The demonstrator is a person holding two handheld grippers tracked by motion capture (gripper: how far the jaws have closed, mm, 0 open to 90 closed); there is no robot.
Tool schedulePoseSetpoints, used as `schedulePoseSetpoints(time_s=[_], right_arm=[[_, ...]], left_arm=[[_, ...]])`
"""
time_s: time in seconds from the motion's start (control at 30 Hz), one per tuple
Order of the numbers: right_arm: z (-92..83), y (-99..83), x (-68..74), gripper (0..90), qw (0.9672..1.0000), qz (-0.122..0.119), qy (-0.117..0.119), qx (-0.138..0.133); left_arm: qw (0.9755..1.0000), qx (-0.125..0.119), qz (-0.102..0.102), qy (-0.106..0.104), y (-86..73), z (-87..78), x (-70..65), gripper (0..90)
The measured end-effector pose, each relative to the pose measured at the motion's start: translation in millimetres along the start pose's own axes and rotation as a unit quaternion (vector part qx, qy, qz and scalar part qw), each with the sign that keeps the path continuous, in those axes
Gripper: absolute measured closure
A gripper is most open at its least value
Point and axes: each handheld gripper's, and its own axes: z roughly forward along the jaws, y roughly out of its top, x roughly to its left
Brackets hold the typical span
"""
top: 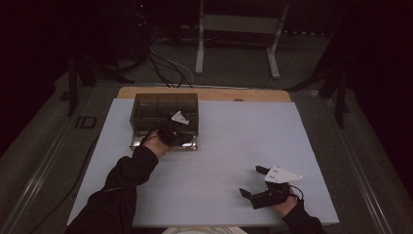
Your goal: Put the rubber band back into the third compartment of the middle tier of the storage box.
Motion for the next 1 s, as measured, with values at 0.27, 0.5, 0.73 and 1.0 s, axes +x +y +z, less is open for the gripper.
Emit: schedulePoseSetpoints(time_s=[0.27,0.5,0.73,1.0], right_arm=[[0.1,-0.2,-0.1,0.0,1.0000,0.000,0.001,0.003],[-0.3,-0.1,0.0,0.0,1.0000,-0.001,0.000,0.002],[-0.9,0.2,0.0,0.0,1.0000,0.000,0.001,-0.001],[-0.8,0.3,0.5,0.0,1.0000,0.000,0.000,0.000]], left_arm=[[0.9998,-0.010,0.003,0.019,3.6,-3.4,-2.9,81.8],[0.9985,-0.026,-0.009,0.046,7.2,-13.2,-8.3,57.1],[0.9981,-0.018,-0.029,0.052,6.2,-20.7,-6.6,41.2],[0.9980,-0.025,-0.034,0.048,2.3,-31.9,-6.7,22.5]])
